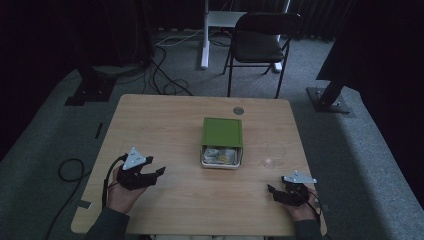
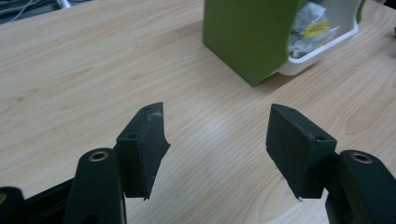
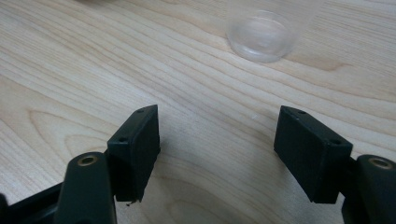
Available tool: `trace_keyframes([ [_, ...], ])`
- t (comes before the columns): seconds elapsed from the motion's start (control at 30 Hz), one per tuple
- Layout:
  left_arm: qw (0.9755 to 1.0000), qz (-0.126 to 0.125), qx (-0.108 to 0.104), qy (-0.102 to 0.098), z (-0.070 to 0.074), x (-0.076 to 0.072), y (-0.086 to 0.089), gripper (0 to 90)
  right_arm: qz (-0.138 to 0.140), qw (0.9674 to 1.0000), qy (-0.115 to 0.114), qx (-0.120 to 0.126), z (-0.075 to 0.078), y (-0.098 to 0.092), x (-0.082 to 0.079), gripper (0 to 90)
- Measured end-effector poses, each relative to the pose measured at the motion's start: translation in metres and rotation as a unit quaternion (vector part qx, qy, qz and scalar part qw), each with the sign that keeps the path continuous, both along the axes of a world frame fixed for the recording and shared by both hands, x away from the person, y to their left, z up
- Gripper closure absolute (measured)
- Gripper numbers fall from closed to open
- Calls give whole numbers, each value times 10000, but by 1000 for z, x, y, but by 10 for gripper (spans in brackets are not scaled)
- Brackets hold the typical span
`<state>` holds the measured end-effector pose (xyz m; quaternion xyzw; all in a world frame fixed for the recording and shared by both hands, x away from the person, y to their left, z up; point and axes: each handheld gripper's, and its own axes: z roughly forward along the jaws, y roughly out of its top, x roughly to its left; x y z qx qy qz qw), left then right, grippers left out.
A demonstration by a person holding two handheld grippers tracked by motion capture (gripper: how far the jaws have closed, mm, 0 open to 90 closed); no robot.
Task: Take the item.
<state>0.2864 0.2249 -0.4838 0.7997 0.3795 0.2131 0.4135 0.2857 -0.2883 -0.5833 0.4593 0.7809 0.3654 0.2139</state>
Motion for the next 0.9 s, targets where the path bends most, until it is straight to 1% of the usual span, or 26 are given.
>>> trace_keyframes([
  [0.13,9999,-160,48,-39,4,1,-10,420,-1,10000,1,1,0,0,0,305],
  [0.17,9999,-160,48,-39,4,1,-10,429,-1,10000,1,1,0,0,0,305],
  [0.2,9996,-267,66,-16,6,3,-17,447,-4,10000,4,3,0,0,0,305],
  [0.27,9994,-343,102,-16,8,4,-21,466,-2,10000,1,1,0,0,0,305],
  [0.37,9992,-379,105,-21,9,5,-23,480,-1,10000,0,0,0,0,0,305],
  [0.4,9989,-466,81,-44,11,6,-28,492,-4,10000,3,1,0,0,0,305],
  [0.53,9983,-566,89,-66,15,8,-36,513,-2,10000,1,1,0,0,0,305],
  [0.63,9981,-595,109,-142,17,8,-41,518,-2,10000,1,1,0,0,0,305],
  [0.73,9978,-634,67,-165,19,8,-43,518,-2,10000,1,1,0,0,0,305],
  [0.8,9974,-694,47,-211,23,9,-49,517,-3,10000,2,3,0,0,0,305],
  [0.9,9969,-747,65,-238,26,10,-54,516,-1,10000,0,1,0,0,0,305],
])
